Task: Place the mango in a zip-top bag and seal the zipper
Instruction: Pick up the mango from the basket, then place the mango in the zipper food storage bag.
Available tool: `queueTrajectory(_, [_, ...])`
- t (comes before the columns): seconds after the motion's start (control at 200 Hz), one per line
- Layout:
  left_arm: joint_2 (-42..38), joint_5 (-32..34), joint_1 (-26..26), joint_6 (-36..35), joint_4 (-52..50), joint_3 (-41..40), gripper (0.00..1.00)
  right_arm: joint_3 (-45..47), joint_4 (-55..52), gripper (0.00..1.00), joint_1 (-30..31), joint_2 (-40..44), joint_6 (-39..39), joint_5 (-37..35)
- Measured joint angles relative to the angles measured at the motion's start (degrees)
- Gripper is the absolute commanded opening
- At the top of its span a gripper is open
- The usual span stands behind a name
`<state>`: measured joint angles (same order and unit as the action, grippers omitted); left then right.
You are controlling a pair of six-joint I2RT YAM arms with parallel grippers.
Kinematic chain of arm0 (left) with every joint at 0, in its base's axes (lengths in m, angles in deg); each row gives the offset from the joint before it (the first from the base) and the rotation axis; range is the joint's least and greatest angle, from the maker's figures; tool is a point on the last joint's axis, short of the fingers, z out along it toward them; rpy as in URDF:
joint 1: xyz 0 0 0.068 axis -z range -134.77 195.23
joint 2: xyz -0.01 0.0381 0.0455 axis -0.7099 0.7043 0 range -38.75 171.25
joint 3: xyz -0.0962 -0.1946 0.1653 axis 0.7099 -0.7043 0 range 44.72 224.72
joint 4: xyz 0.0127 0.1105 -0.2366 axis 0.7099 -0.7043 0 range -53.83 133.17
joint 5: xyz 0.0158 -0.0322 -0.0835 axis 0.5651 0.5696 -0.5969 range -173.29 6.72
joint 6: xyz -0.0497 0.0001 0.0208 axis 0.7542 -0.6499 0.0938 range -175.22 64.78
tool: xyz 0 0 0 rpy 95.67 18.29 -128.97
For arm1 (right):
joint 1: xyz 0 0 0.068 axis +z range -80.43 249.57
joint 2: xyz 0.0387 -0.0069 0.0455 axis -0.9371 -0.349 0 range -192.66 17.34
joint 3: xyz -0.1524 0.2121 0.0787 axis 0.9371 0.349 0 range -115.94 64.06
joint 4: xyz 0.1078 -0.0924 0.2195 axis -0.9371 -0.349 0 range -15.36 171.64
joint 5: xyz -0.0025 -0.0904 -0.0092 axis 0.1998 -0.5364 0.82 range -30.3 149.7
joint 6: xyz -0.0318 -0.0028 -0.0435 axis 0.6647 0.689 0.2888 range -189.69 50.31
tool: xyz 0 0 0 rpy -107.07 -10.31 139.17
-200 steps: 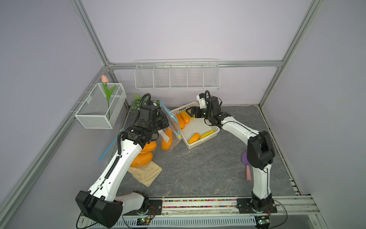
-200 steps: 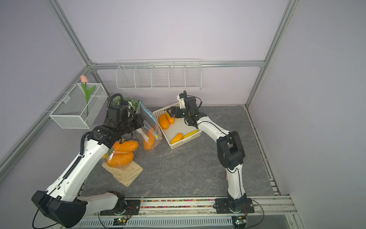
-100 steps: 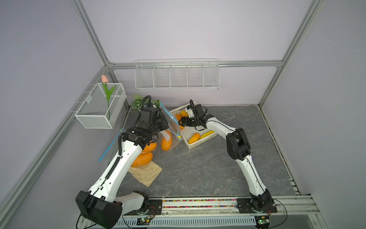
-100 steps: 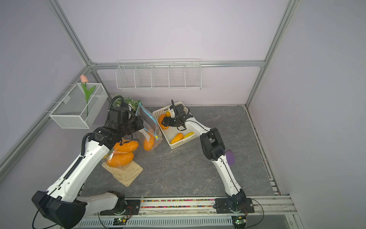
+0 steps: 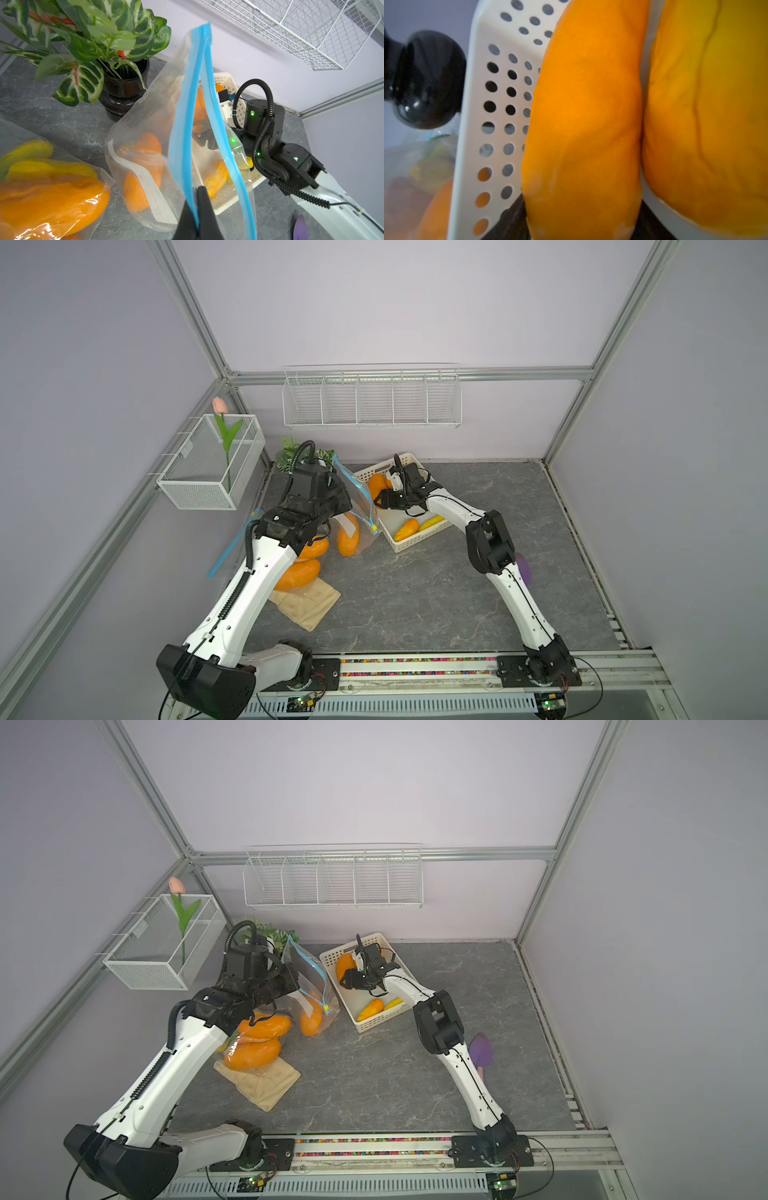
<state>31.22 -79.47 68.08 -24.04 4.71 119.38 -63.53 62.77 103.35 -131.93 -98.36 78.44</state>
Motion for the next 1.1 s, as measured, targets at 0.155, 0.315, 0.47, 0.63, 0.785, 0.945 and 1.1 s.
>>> queueTrajectory(0.155, [0.0, -0.02, 0.0, 0.0, -0.02, 0.0, 0.0, 11.67, 4.46, 0.29, -0.22, 7.39, 0.04, -1.75])
queueTrajectory(0.315, [0.17, -0.17, -0.02, 0.0, -0.02, 0.02, 0.0, 26.53, 11.91, 0.26, -1.03, 20.65, 0.22, -2.84])
queueTrajectory(0.47, [0.83, -0.68, -0.02, 0.02, 0.15, 0.02, 0.0, 43.67, 27.41, 0.26, -1.46, 37.79, -0.11, -2.16])
queueTrajectory(0.63, [1.22, -1.09, -0.02, 0.22, 0.9, 0.02, 0.0, 51.8, 42.91, 0.27, 0.74, 48.81, -0.48, -0.59])
queueTrajectory(0.785, [0.44, -1.31, -0.04, 1.77, 4.39, -1.86, 0.0, 52.63, 50.84, 0.28, 6.16, 50.12, -0.55, 1.09])
queueTrajectory(0.945, [-2.32, -1.79, -0.81, 3.3, 8.17, -6.93, 0.0, 52.61, 52.43, 0.31, 9.49, 47.78, -1.51, 3.06])
queueTrajectory(1.1, [-2.78, -2.29, -2.34, 3.76, 8.79, -7.08, 0.0, 52.0, 46.18, 0.32, 10.27, 46.86, 0.31, 3.82])
